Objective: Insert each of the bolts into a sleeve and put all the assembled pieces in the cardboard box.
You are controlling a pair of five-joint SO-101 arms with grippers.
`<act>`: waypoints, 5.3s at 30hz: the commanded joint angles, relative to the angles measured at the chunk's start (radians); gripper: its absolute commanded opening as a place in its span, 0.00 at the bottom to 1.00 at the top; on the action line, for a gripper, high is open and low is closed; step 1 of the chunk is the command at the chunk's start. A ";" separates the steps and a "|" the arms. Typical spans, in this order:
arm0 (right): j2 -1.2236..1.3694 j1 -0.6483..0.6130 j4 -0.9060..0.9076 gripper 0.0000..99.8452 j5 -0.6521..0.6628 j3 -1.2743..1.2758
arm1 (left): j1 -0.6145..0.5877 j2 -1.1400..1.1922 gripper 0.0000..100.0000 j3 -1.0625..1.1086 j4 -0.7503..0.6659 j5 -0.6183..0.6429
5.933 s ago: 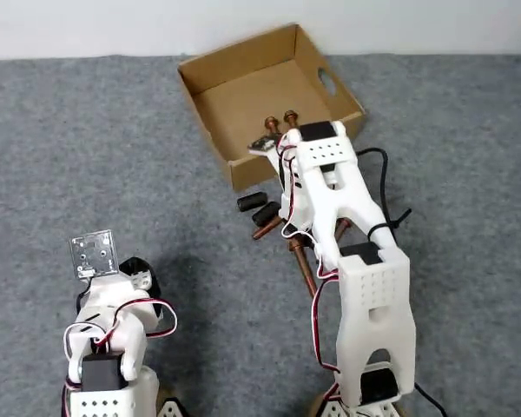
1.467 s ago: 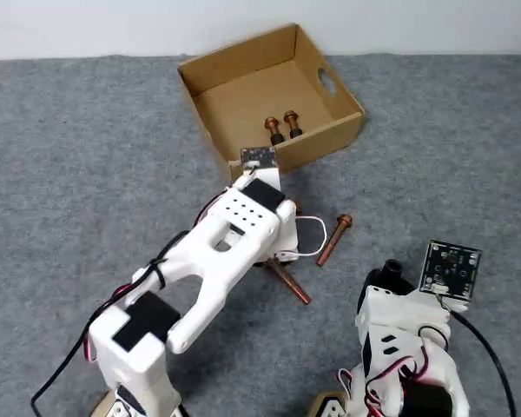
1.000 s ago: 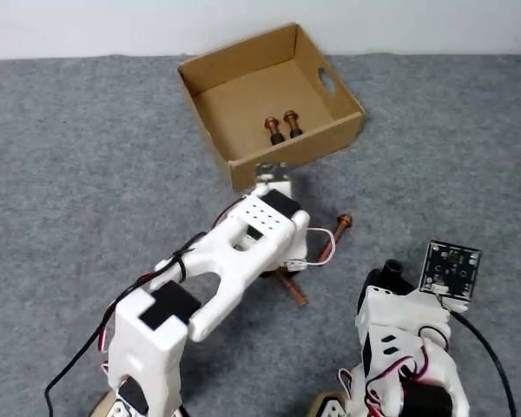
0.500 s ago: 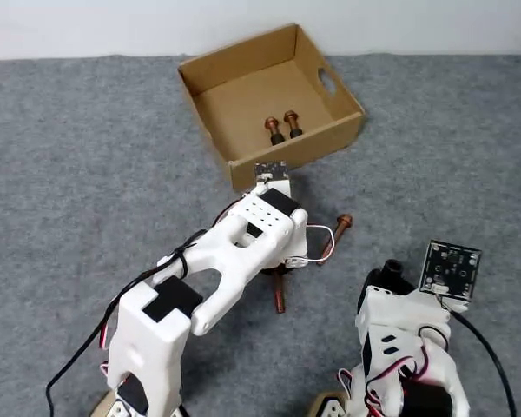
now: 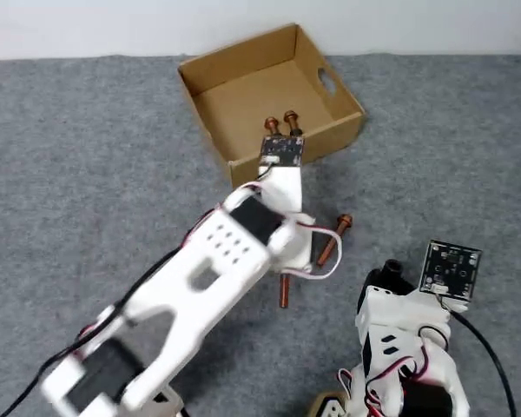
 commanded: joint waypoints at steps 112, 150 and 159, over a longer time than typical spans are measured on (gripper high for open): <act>0.001 -0.702 -0.354 0.01 0.359 0.020 | 0.074 -1.663 0.20 0.931 -0.144 -0.445; 0.005 0.015 -0.280 0.01 0.091 0.115 | -0.721 -1.657 0.00 1.428 -0.338 -0.741; 0.010 0.124 -0.277 0.01 0.055 0.081 | -0.689 -1.657 0.00 1.429 -0.298 -0.511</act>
